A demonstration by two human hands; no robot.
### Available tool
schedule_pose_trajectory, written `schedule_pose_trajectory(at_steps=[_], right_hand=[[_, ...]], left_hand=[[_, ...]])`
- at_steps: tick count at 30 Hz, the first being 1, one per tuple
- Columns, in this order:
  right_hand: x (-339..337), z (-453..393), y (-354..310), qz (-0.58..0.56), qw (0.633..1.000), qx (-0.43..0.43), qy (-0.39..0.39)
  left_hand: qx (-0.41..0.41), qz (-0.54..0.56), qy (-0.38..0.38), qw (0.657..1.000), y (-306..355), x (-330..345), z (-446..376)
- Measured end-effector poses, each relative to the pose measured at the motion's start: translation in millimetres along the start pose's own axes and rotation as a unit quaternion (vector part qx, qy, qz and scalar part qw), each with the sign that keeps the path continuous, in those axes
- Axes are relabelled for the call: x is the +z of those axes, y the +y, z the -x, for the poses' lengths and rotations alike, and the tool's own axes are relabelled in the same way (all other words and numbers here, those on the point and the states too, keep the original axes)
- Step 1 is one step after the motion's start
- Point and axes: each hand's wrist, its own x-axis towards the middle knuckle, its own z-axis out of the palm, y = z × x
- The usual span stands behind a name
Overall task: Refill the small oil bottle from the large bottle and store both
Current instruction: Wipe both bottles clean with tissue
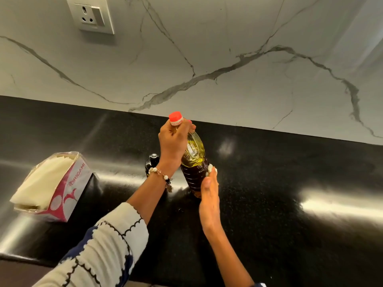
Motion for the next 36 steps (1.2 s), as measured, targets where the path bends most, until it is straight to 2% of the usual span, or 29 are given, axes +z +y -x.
schedule_pose_trajectory(at_steps=[4,7,12,16,22,27,33,36], right_hand=[[13,-16,-23,0.035,0.996,-0.083,0.005],[5,-32,-11,0.079,0.99,-0.115,0.014],[-7,-26,28,0.097,0.994,-0.046,0.026],[4,1,31,0.057,0.997,0.002,0.06],[18,2,-7,0.066,0.987,-0.11,0.099],[3,-30,-12,0.091,0.98,-0.145,0.106],[-29,-39,30,0.13,0.986,-0.08,0.071],[-31,-33,42,0.111,0.99,-0.055,0.064]], left_hand=[[0.017,-0.011,0.001,1.0,1,1,5],[0.03,-0.004,0.002,1.0,0,2,8],[0.035,0.012,-0.001,0.999,1,1,14],[0.037,0.005,-0.025,0.999,2,6,18],[0.057,-0.006,-0.054,0.997,4,11,18],[0.042,0.024,-0.058,0.997,2,11,20],[0.041,0.025,-0.18,0.983,4,0,11],[0.006,0.0,-0.196,0.981,12,-3,9]])
